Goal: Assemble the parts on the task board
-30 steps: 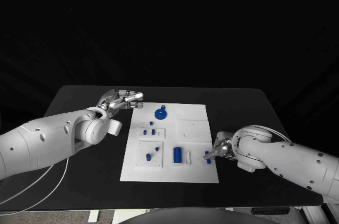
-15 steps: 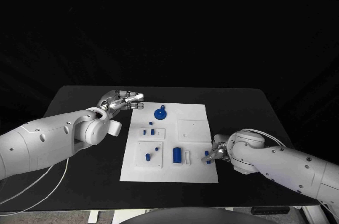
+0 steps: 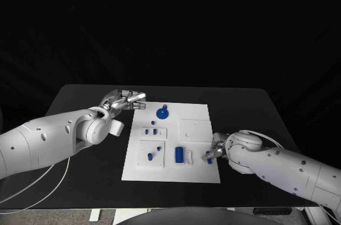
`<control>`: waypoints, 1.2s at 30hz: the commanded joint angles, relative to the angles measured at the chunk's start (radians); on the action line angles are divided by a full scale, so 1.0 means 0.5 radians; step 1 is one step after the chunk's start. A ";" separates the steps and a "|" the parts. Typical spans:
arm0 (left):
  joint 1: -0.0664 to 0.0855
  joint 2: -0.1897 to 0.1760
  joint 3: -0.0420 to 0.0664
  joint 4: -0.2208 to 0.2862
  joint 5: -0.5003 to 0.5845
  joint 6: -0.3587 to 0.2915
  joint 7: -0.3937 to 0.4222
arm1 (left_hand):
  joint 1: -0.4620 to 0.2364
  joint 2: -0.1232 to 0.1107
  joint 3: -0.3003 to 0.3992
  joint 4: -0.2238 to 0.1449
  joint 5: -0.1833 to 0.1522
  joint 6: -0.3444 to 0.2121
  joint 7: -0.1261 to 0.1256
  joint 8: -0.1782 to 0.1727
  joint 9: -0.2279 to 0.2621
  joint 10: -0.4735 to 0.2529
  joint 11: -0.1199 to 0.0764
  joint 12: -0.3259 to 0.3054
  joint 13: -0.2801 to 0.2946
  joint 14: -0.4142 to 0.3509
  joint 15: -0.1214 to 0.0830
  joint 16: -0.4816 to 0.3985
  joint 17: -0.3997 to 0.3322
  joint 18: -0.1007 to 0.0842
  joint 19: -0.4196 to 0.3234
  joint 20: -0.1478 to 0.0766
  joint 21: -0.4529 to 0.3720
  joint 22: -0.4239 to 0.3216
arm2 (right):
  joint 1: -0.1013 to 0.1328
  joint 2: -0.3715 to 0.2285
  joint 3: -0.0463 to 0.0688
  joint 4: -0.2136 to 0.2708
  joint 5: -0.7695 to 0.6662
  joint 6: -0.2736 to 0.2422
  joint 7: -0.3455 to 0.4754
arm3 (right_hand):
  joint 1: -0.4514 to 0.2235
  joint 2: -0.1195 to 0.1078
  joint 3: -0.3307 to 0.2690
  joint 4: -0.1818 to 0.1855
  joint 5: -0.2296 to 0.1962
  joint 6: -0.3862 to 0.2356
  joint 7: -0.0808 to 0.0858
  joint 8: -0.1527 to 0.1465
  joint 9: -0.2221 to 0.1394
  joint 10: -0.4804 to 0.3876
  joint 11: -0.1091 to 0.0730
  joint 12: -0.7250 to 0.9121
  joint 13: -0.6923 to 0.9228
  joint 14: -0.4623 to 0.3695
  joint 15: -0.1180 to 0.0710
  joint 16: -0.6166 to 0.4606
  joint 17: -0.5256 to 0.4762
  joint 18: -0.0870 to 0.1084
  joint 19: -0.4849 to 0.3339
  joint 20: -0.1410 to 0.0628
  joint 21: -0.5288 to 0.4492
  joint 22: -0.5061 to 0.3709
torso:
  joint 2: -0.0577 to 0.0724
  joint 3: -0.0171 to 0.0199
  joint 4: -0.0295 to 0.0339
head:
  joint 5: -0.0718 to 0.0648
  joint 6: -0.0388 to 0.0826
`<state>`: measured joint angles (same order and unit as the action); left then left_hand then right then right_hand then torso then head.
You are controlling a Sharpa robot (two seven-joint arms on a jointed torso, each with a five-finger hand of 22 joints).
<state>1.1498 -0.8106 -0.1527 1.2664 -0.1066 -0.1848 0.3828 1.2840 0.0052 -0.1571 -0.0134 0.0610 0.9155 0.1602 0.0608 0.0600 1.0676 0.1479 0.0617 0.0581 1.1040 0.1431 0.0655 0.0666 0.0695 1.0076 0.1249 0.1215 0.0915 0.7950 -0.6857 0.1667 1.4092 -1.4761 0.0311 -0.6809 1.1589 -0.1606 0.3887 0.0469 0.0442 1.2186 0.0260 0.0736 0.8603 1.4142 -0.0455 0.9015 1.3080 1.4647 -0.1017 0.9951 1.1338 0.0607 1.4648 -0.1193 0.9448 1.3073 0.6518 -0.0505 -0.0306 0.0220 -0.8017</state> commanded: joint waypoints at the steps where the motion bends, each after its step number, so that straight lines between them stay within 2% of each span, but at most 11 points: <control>1: 0.000 0.001 0.001 0.008 -0.005 0.047 -0.001 | -0.010 -0.002 -0.001 0.009 -0.007 -0.024 0.003 -0.001 -0.003 -0.015 0.005 -0.001 0.001 -0.008 0.002 -0.009 0.000 -0.008 -0.010 0.010 -0.010 -0.004 | -0.041 0.000 -0.029 -0.031 -0.061 0.086 -0.043 | 0.081 0.056 0.126 -0.179 0.072 -0.213 0.091 -0.025 -1.206 -0.014 0.029 -0.007 0.012 -0.002 0.029 -0.014 -0.007 -0.004 0.021 0.022 -0.019 0.234 | 0.000 0.0011 -0.002 | 0.000 -0.003; 4: 0.000 0.000 0.000 0.007 -0.005 0.048 -0.004 | -0.009 -0.001 0.000 0.009 -0.007 -0.033 0.004 -0.002 -0.003 -0.016 0.006 -0.001 0.001 -0.008 0.002 -0.009 0.000 -0.008 -0.010 0.010 -0.009 -0.004 | -0.046 -0.003 -0.030 -0.019 -0.019 0.140 -0.038 | 0.046 0.094 0.274 -0.443 0.370 -0.212 0.113 -0.027 -1.390 -0.032 0.036 -0.001 0.010 -0.006 0.040 -0.012 -0.009 0.011 0.017 0.036 -0.016 0.236 | 0.000 0.0012 -0.003 | -0.001 -0.006; 8: 0.000 0.001 -0.001 0.005 -0.006 0.049 -0.007 | -0.007 0.000 0.001 0.008 -0.007 -0.039 0.007 -0.001 -0.003 -0.018 0.007 -0.001 0.001 -0.007 0.002 -0.009 0.000 -0.008 -0.009 0.010 -0.009 -0.004 | -0.051 -0.008 -0.031 -0.005 0.067 0.191 -0.035 | -0.008 0.130 0.476 -0.631 0.670 -0.214 0.136 -0.022 -1.506 -0.045 0.042 -0.002 -0.001 -0.012 0.040 -0.006 -0.005 0.023 0.009 0.037 0.005 0.240 | -0.001 0.0010 -0.003 | -0.003 -0.010; 12: 0.000 0.001 -0.001 0.006 -0.008 0.051 -0.009 | -0.003 0.002 0.002 0.005 -0.006 -0.042 0.009 0.000 -0.003 -0.020 0.008 -0.001 0.001 -0.007 0.002 -0.008 0.000 -0.007 -0.009 0.010 -0.009 -0.005 | -0.054 -0.013 -0.032 0.009 0.169 0.228 -0.038 | -0.067 0.135 0.590 -0.661 0.771 -0.222 0.142 -0.023 -1.587 -0.045 0.044 0.009 -0.008 -0.014 0.041 0.002 0.000 0.033 -0.006 0.042 0.044 0.240 | 0.000 0.0018 -0.001 | -0.005 -0.016; 15: 0.000 -0.001 -0.002 0.006 -0.010 0.050 -0.011 | -0.002 0.002 0.001 0.001 -0.006 -0.046 0.011 -0.001 -0.003 -0.021 0.008 -0.001 0.001 -0.006 0.002 -0.009 0.000 -0.007 -0.009 0.010 -0.009 -0.006 | -0.056 -0.017 -0.032 0.009 0.233 0.224 -0.041 | -0.091 0.143 0.634 -0.656 0.877 -0.226 0.143 -0.023 -1.589 -0.047 0.045 0.014 -0.010 -0.015 0.040 0.004 0.001 0.037 -0.013 0.042 0.059 0.239 | -0.001 0.0015 -0.002 | -0.005 -0.017; 20: 0.000 -0.003 -0.002 0.007 -0.011 0.050 -0.012 | -0.001 0.002 0.001 0.000 -0.005 -0.052 0.013 -0.001 -0.004 -0.023 0.009 -0.001 0.001 -0.006 0.002 -0.009 0.000 -0.007 -0.008 0.010 -0.008 -0.006 | -0.058 -0.022 -0.032 0.004 0.329 0.160 -0.038 | -0.162 0.175 0.691 -0.646 0.900 -0.228 0.141 -0.023 -1.590 -0.044 0.042 0.030 -0.012 -0.015 0.038 0.009 0.003 0.038 -0.023 0.040 0.086 0.237 | -0.001 0.0000 -0.001 | -0.002 -0.018; 22: 0.000 -0.003 -0.002 0.007 -0.012 0.050 -0.012 | -0.001 0.002 0.001 0.000 -0.005 -0.052 0.013 -0.001 -0.004 -0.023 0.009 -0.001 0.001 -0.006 0.002 -0.009 0.000 -0.007 -0.008 0.010 -0.008 -0.006 | -0.058 -0.024 -0.032 0.009 0.389 0.103 -0.028 | -0.230 0.192 0.700 -0.610 0.869 -0.231 0.140 -0.023 -1.592 -0.040 0.038 0.044 -0.007 -0.013 0.037 0.014 0.006 0.037 -0.022 0.041 0.091 0.236 | -0.001 0.0007 -0.001 | 0.000 -0.020; 30: 0.000 -0.004 -0.003 0.007 -0.014 0.048 -0.014 | -0.001 0.002 0.001 0.000 -0.005 -0.052 0.013 -0.001 -0.004 -0.023 0.009 -0.001 0.001 -0.006 0.002 -0.009 0.000 -0.007 -0.008 0.010 -0.008 -0.006 | -0.058 -0.045 -0.031 0.063 0.802 -0.212 0.076 | -0.233 0.179 0.564 -0.637 0.937 -0.215 0.134 -0.023 -1.592 -0.049 0.032 0.025 -0.020 -0.017 0.027 0.001 -0.009 0.033 -0.013 0.031 0.071 0.234 | 0.000 0.0011 0.001 | 0.005 -0.022; 31: 0.000 -0.004 -0.003 0.007 -0.014 0.048 -0.014 | -0.001 0.002 0.001 0.000 -0.005 -0.052 0.013 -0.001 -0.004 -0.023 0.009 -0.001 0.001 -0.006 0.002 -0.009 0.000 -0.007 -0.008 0.010 -0.008 -0.006 | -0.058 -0.049 -0.030 0.073 0.896 -0.261 0.100 | -0.239 0.163 0.507 -0.630 0.912 -0.216 0.131 -0.023 -1.592 -0.051 0.031 0.010 -0.027 -0.018 0.026 -0.005 -0.014 0.034 -0.014 0.030 0.060 0.231 | 0.000 0.0011 0.001 | 0.005 -0.022; 32: 0.000 -0.004 -0.003 0.007 -0.014 0.048 -0.015 | -0.001 0.002 0.001 0.000 -0.005 -0.052 0.013 -0.001 -0.004 -0.023 0.009 -0.001 0.001 -0.006 0.002 -0.009 0.000 -0.007 -0.008 0.010 -0.008 -0.006 | -0.057 -0.052 -0.029 0.084 0.972 -0.304 0.123 | -0.208 0.184 0.389 -0.621 0.962 -0.211 0.132 -0.021 -1.591 -0.051 0.031 0.010 -0.029 -0.016 0.026 -0.009 -0.016 0.031 -0.012 0.031 0.054 0.230 | 0.000 0.0009 0.001 | 0.006 -0.021; 36: 0.000 -0.003 -0.003 0.007 -0.015 0.050 -0.018 | -0.001 0.002 0.001 -0.002 -0.004 -0.050 0.014 0.000 -0.003 -0.023 0.009 -0.001 0.001 -0.005 0.002 -0.009 0.000 -0.007 -0.008 0.010 -0.008 -0.007 | -0.057 -0.061 -0.028 0.124 1.151 -0.424 0.181 | -0.181 0.192 0.317 -0.644 0.970 -0.203 0.128 -0.022 -1.592 -0.055 0.031 0.011 -0.031 -0.016 0.024 -0.012 -0.016 0.028 -0.005 0.028 0.041 0.232 | 0.000 0.0012 -0.001 | 0.011 -0.025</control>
<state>1.1498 -0.8133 -0.1547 1.2672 -0.1090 -0.1746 0.3708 1.2841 0.0052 -0.1571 -0.0134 0.0610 0.8965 0.1694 0.0608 0.0592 1.0640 0.1514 0.0617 0.0581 1.1041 0.1430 0.0654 0.0666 0.0695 1.0077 0.1248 0.1215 0.0889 0.7735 -0.7170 0.1572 1.4654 -1.0700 -0.1082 -0.6328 1.0460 -0.0741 0.4155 -0.1391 0.5268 1.1733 0.0632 0.0598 0.5805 1.3901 -0.0254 0.9096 1.2935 1.4572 -0.0829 0.9944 1.1267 0.0589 1.4594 -0.1033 0.9693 1.3080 0.6517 -0.0499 -0.0304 0.0256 -0.8127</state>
